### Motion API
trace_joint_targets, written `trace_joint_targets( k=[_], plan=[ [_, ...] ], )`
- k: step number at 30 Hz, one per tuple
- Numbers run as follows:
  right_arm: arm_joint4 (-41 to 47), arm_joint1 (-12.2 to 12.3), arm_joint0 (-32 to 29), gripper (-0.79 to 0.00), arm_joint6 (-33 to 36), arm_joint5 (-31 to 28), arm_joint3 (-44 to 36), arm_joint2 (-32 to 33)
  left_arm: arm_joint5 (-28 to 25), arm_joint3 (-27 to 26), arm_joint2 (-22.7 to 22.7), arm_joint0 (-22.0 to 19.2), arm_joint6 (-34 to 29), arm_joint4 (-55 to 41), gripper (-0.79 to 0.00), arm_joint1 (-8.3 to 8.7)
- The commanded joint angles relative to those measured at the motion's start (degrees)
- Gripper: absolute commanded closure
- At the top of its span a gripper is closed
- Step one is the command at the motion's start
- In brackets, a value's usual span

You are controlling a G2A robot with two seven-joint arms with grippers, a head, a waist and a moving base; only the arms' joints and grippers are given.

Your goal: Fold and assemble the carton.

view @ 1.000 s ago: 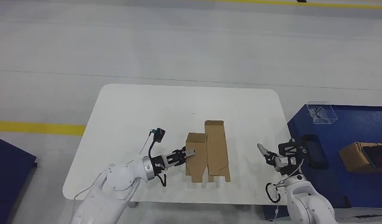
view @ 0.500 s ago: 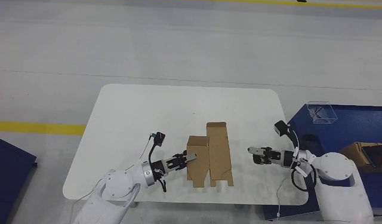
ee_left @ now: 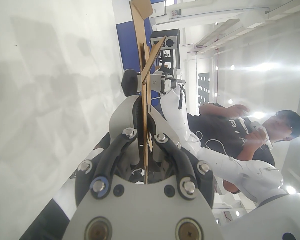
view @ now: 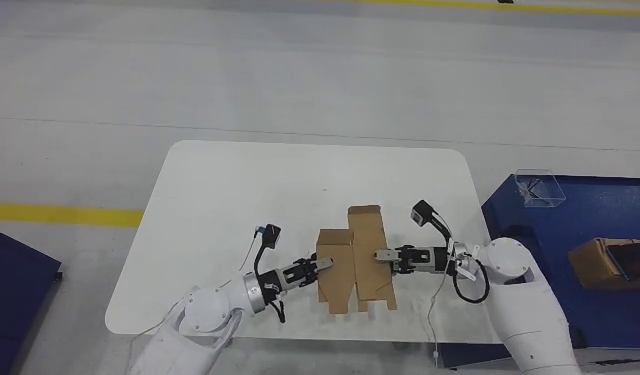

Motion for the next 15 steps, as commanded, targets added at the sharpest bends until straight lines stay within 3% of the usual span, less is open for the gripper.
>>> trace_joint_targets(
  k=[1,2,3,4,10,15],
  plan=[
    [0.80,0.01,-0.40,0.000,0.11,-0.35,-0.54,-0.56,-0.24,0.42,0.01,0.01,-0.52,-0.90,0.000,-0.02],
    [1.07,0.05,-0.54,0.000,-0.07,-0.39,-0.68,-0.63,-0.39,0.58,-0.07,-0.01,-0.82,-1.32,0.000,-0.01],
    [1.41,0.09,-0.72,0.000,-0.08,-0.33,-0.89,-0.76,-0.74,0.70,-0.32,0.08,-0.61,-1.67,-0.055,0.01],
    [1.70,0.15,-0.86,0.000,-0.05,-0.27,-1.08,-0.82,-1.07,0.70,-0.53,0.23,-0.38,-1.80,-0.785,0.04],
    [1.95,0.65,-0.82,0.000,0.23,3.52,-0.49,-0.57,-2.52,0.02,-3.45,1.45,-2.43,-4.88,-0.785,0.64],
    [1.95,0.65,-0.82,0.000,0.23,3.52,-0.49,-0.57,-1.40,-0.34,-10.32,3.71,-4.14,-6.85,-0.785,2.08]
  ],
)
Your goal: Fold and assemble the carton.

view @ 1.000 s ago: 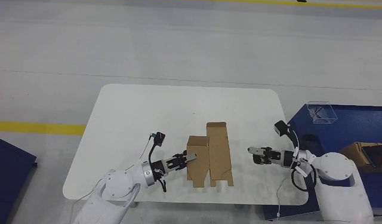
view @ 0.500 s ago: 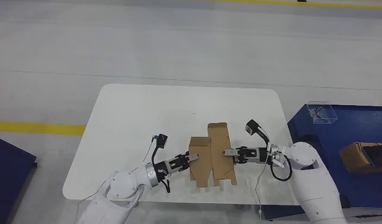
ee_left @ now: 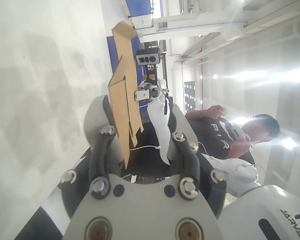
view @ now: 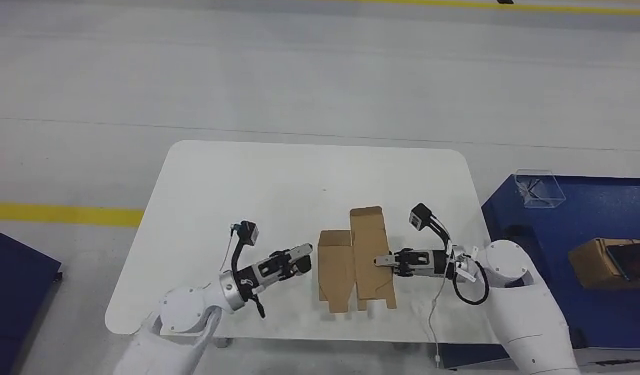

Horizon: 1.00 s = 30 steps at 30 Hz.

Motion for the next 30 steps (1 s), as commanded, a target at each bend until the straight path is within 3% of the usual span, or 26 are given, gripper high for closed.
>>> trace_joint_targets(
  k=[1,5,9,14,20,30],
  plan=[
    [0.00,0.00,0.00,0.000,0.01,0.00,0.00,0.00,1.37,0.32,-2.66,0.73,-1.02,-0.42,-0.785,0.57],
    [0.00,0.00,0.00,0.000,0.01,0.00,0.00,0.00,4.74,2.20,-5.52,0.58,-3.41,-1.63,-0.785,1.25],
    [0.47,0.68,-1.49,0.000,-3.38,-1.45,-3.41,3.39,7.60,5.49,-5.52,-1.19,-5.37,-2.33,-0.785,1.40],
    [4.93,1.84,-7.10,0.000,-6.50,-2.80,-16.70,10.68,7.60,5.49,-5.52,-1.19,-5.37,-2.33,-0.785,1.40],
    [8.03,2.29,-12.13,0.000,-11.14,-1.21,-32.51,14.45,7.60,5.49,-5.52,-1.19,-5.37,-2.33,-0.785,1.40],
    [6.04,2.64,-11.33,0.000,-15.28,1.26,-40.96,12.84,7.60,5.49,-5.52,-1.19,-5.37,-2.33,-0.785,1.40]
  ],
)
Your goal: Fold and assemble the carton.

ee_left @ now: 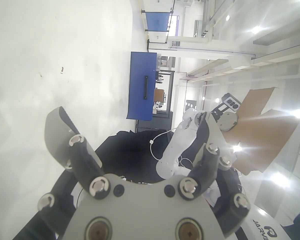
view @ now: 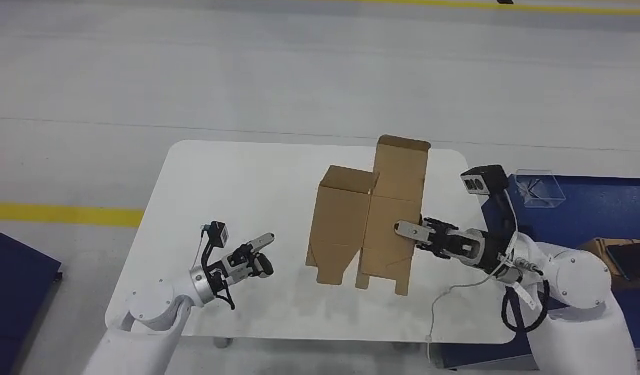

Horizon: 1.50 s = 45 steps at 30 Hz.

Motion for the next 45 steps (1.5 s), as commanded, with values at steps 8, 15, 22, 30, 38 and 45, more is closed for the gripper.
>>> trace_joint_targets(
  k=[8,15,22,30,38,45],
  plan=[
    [2.69,-0.07,-0.30,0.000,-1.37,2.42,0.69,-0.56,0.00,0.00,0.00,0.00,0.00,0.00,-0.785,0.00],
    [34.50,-0.06,2.93,0.000,8.60,26.51,10.56,-1.51,0.00,0.00,0.00,0.00,0.00,0.00,-0.785,0.00],
    [66.39,0.73,5.73,0.000,-1.33,50.35,15.07,-12.79,0.00,0.00,0.00,0.00,0.00,0.00,-0.785,0.00],
    [108.68,2.01,5.94,0.000,-19.68,68.68,19.49,-24.31,0.00,0.00,0.00,0.00,0.00,0.00,-0.785,0.00],
    [109.92,5.74,9.95,0.000,-19.68,68.68,21.78,-27.22,0.00,0.00,0.00,0.00,0.00,0.00,-0.785,0.00],
    [67.34,6.69,7.03,0.000,-0.81,43.84,21.89,-15.73,0.00,0.00,0.00,0.00,0.00,0.00,-0.785,0.00]
  ],
)
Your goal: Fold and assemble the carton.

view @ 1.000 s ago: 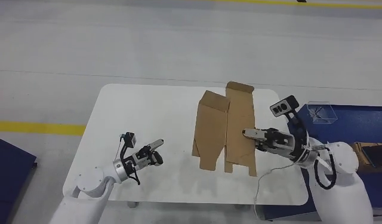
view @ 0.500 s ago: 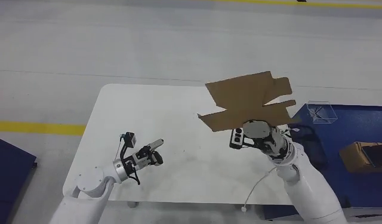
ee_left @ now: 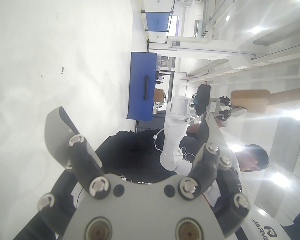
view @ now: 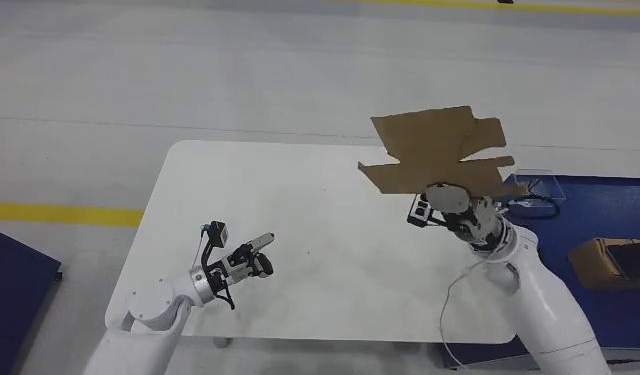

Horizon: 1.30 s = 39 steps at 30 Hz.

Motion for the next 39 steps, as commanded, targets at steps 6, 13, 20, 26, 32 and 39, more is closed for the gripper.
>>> trace_joint_targets(
  k=[6,13,20,26,32,39],
  plan=[
    [-29.16,0.46,-3.07,0.000,8.31,-35.19,-0.03,6.21,0.00,0.00,0.00,0.00,0.00,0.00,-0.785,0.00],
    [-47.97,0.18,-9.17,0.000,2.03,-63.25,-6.49,10.75,0.00,0.00,0.00,0.00,0.00,0.00,-0.785,0.00],
    [-63.68,-0.41,-13.26,0.000,-7.08,-78.30,-10.73,11.88,0.00,0.00,0.00,0.00,0.00,0.00,-0.785,0.00],
    [-63.68,-0.41,-13.26,0.000,-7.08,-78.30,-10.73,11.88,0.00,0.00,0.00,0.00,0.00,0.00,-0.785,0.00],
    [-66.94,-0.47,-13.48,0.000,-9.60,-79.21,-11.76,12.85,0.00,0.00,0.00,0.00,0.00,0.00,-0.785,0.00],
    [-93.56,-1.78,-17.89,0.000,-33.75,-87.99,-18.67,22.46,0.00,0.00,0.00,0.00,0.00,0.00,-0.785,0.00]
  ],
)
